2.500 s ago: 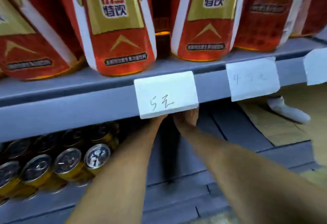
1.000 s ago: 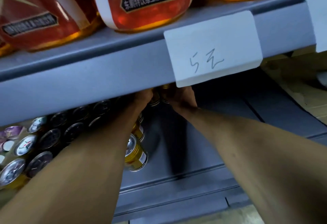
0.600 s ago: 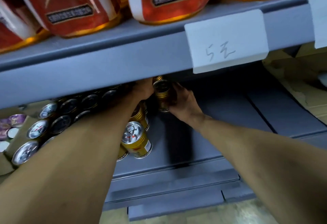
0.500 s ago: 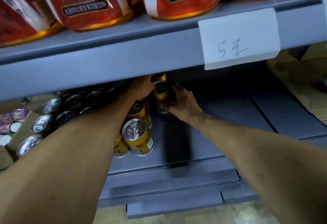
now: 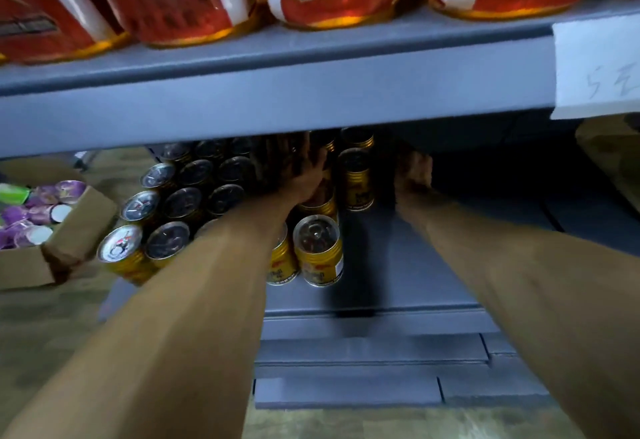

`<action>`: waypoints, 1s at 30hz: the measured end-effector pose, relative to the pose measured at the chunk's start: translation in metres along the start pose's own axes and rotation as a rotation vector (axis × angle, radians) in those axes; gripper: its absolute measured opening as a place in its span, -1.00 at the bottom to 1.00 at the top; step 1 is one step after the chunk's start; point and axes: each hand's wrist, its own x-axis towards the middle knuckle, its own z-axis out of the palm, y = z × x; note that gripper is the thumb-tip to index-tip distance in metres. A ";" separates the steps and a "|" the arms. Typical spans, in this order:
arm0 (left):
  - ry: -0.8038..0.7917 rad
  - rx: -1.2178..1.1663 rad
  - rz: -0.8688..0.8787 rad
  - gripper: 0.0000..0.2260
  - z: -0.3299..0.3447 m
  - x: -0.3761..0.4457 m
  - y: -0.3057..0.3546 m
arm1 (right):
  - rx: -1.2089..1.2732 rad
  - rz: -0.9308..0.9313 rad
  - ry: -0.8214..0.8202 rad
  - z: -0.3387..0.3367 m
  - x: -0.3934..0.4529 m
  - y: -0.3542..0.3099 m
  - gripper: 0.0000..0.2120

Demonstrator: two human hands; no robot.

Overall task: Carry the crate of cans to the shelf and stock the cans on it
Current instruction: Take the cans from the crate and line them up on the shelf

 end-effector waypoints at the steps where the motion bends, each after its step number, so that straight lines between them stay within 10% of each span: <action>1: 0.007 -0.034 0.000 -0.46 0.002 0.001 -0.004 | 0.121 0.084 -0.016 0.007 0.000 -0.006 -0.59; 12: -0.035 0.086 -0.024 -0.46 0.005 0.003 -0.002 | 0.137 0.118 -0.169 0.040 -0.002 -0.008 -0.40; 20: 0.019 0.130 -0.013 -0.45 0.001 0.011 -0.010 | 0.131 0.073 0.217 0.031 -0.001 0.010 -0.78; 30: 0.066 0.216 0.038 -0.43 0.014 0.031 -0.025 | -0.442 -0.198 0.070 0.028 -0.002 0.011 -0.70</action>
